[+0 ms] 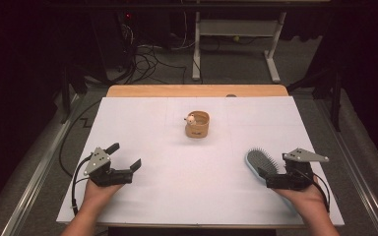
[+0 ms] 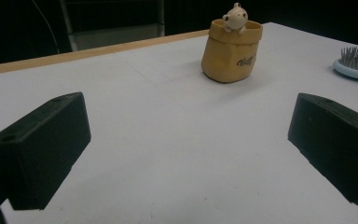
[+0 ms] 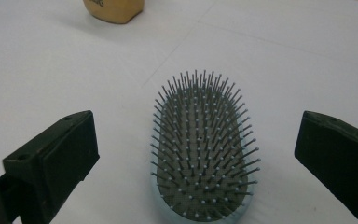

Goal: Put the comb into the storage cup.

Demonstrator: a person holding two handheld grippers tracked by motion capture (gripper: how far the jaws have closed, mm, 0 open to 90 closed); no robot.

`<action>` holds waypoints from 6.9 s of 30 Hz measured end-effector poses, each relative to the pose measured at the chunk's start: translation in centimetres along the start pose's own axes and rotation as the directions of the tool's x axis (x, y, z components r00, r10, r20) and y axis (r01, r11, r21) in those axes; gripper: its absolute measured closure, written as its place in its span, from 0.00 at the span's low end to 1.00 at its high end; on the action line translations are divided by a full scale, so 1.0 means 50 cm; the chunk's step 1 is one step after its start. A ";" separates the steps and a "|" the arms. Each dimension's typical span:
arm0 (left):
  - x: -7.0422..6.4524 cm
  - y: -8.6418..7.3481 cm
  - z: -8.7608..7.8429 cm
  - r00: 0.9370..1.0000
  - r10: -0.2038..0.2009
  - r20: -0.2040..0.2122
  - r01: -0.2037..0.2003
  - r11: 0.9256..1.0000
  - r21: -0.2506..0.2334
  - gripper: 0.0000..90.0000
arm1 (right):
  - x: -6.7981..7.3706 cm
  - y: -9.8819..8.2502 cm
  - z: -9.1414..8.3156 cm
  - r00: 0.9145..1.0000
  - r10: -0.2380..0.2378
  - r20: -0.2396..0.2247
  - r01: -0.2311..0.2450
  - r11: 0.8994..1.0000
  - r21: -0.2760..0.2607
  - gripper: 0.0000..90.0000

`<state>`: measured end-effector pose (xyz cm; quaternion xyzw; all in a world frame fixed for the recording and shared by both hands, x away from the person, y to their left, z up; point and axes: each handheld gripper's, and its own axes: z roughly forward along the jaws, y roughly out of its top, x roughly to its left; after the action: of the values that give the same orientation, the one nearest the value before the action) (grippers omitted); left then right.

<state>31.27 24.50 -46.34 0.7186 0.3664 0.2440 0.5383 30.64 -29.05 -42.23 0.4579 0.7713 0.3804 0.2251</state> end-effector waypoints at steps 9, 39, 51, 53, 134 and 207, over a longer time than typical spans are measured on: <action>-0.003 -0.003 0.002 1.000 0.003 0.024 -0.003 1.000 0.013 0.00 | -0.012 0.004 0.004 1.000 0.019 0.011 -0.019 0.998 0.062 0.00; -0.009 -0.008 0.005 0.999 0.007 0.049 -0.006 1.000 -0.018 0.00 | -0.021 0.006 0.076 1.000 0.010 -0.024 -0.003 0.956 0.292 0.00; -0.010 -0.007 0.004 0.999 0.017 0.044 -0.016 0.999 -0.029 0.00 | -0.018 0.018 0.118 1.000 0.001 -0.029 0.010 0.930 0.368 0.00; -0.010 -0.008 0.004 0.999 0.019 0.046 -0.018 0.999 -0.026 0.00 | -0.017 0.019 0.121 1.000 0.000 -0.027 0.010 0.928 0.373 0.00; -0.010 -0.009 0.005 0.998 0.006 0.056 -0.005 1.000 -0.019 0.00 | 0.015 0.086 0.061 0.996 -0.089 0.017 0.086 0.988 0.125 0.23; -0.021 -0.006 0.009 0.999 -0.008 0.048 0.007 1.000 0.026 0.00 | 0.185 0.143 0.091 0.982 -0.170 -0.081 0.115 0.880 -0.461 0.23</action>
<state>30.91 23.45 -46.70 0.7298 0.3591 0.2199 0.5386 33.19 -17.10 -39.29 0.3111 0.7045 0.5591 0.3070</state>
